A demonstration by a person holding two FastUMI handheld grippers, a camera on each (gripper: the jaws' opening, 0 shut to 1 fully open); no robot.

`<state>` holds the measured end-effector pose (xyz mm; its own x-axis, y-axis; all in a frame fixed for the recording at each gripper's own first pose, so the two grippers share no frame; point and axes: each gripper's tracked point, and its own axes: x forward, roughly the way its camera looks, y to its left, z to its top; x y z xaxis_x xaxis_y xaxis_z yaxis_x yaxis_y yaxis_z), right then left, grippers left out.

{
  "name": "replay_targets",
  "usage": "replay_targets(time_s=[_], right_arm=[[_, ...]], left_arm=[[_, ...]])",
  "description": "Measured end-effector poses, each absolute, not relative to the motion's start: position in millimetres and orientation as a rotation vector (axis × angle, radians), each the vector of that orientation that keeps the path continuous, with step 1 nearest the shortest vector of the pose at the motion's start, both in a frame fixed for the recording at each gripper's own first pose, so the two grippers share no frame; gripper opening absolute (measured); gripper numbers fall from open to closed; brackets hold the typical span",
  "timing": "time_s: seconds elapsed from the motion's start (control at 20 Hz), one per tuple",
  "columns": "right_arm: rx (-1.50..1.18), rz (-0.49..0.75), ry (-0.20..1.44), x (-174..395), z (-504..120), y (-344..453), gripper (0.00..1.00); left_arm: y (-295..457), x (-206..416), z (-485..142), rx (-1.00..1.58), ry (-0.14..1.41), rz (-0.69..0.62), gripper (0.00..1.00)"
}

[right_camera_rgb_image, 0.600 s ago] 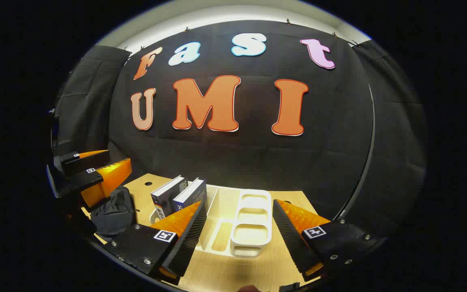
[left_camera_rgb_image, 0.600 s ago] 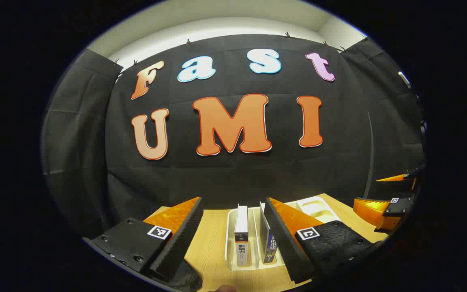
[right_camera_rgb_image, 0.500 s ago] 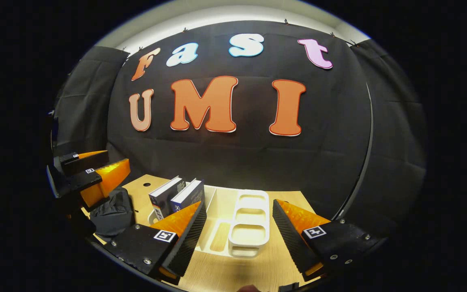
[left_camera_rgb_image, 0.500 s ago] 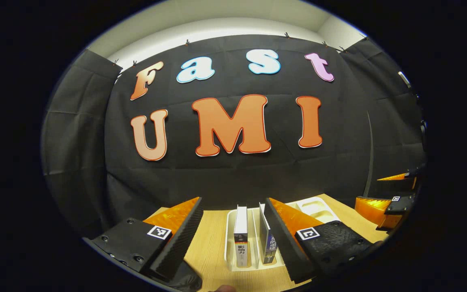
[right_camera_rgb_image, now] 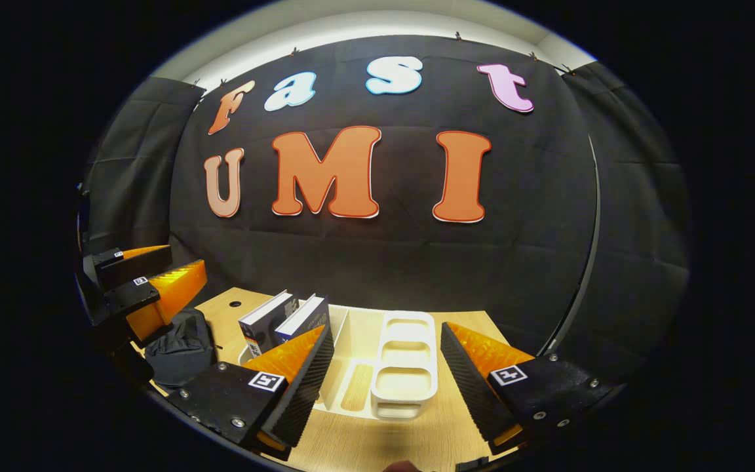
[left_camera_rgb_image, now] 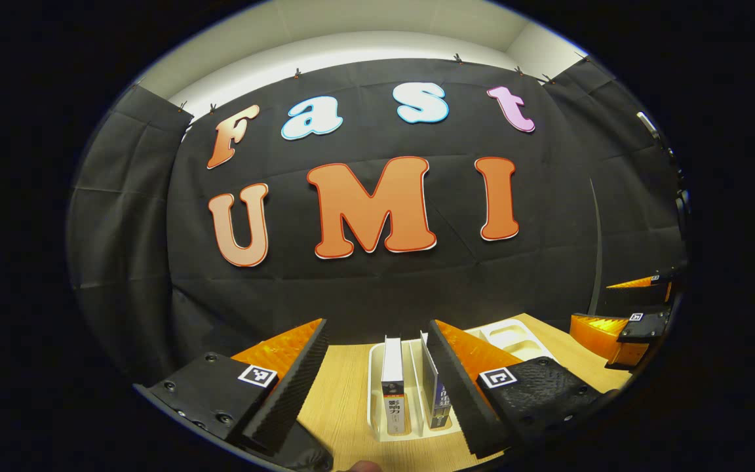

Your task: Open the schoolbag, grab two books from the bookshelf and put them into the schoolbag.

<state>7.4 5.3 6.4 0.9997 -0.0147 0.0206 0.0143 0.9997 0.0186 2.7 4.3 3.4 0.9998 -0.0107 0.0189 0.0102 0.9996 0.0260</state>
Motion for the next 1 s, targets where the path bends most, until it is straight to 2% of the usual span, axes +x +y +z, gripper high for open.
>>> replay_targets(time_s=[1.0], right_arm=[[0.025,0.021,-0.011,19.3,0.0,17.3,0.98]], left_arm=[[40.0,-8.3,-9.0,0.121,0.013,0.089,0.96]])
